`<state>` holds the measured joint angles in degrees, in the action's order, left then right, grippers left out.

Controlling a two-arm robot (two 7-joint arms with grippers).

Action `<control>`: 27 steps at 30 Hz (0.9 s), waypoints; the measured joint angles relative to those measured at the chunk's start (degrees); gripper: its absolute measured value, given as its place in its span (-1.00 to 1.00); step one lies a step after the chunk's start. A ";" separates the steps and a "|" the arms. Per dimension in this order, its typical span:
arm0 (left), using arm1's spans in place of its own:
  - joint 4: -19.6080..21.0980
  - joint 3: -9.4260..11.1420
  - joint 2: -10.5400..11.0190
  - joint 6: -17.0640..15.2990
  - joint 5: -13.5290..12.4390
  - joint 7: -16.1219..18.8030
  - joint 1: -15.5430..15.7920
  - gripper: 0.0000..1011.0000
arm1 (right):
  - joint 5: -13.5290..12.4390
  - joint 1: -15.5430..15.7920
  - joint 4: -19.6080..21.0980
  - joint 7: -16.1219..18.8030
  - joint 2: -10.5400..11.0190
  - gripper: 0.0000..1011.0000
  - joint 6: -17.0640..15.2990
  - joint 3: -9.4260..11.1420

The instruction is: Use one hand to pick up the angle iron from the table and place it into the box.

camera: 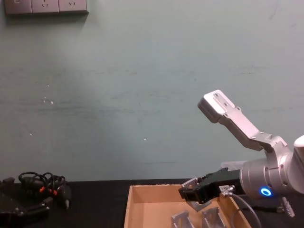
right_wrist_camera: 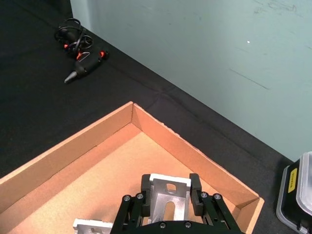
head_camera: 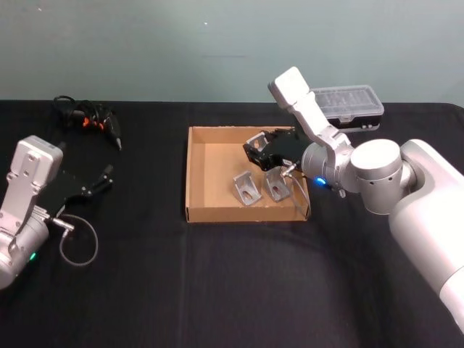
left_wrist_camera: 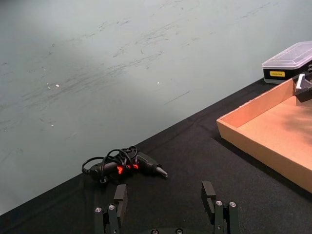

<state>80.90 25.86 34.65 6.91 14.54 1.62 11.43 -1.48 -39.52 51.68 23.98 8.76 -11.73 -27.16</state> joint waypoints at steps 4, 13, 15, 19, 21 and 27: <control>0.00 0.00 0.00 0.00 0.00 0.00 0.00 0.98 | 0.20 -0.04 -0.10 0.03 -0.09 -0.08 -0.12 0.05; 0.00 0.00 0.00 0.00 0.00 0.00 0.00 0.98 | 0.39 0.31 -0.04 -0.01 -0.30 0.37 0.04 0.41; 0.00 0.00 0.00 0.00 0.00 0.00 0.00 0.98 | 0.37 0.56 0.37 -0.04 -0.27 0.52 0.20 0.60; 0.00 0.00 0.00 0.00 0.00 0.00 0.00 0.98 | 0.11 1.56 2.12 -0.46 0.05 0.77 0.48 1.23; 0.00 0.00 0.00 0.00 0.01 0.00 0.00 0.98 | -0.02 2.07 3.14 -0.67 0.25 0.83 0.58 1.51; 0.00 0.00 0.00 0.00 0.00 0.00 0.00 0.98 | -0.62 4.86 8.17 -1.66 1.43 0.98 1.31 2.56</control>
<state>80.90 25.86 34.65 6.91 14.55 1.62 11.43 -2.10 -34.66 59.85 22.33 10.19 -10.42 -24.60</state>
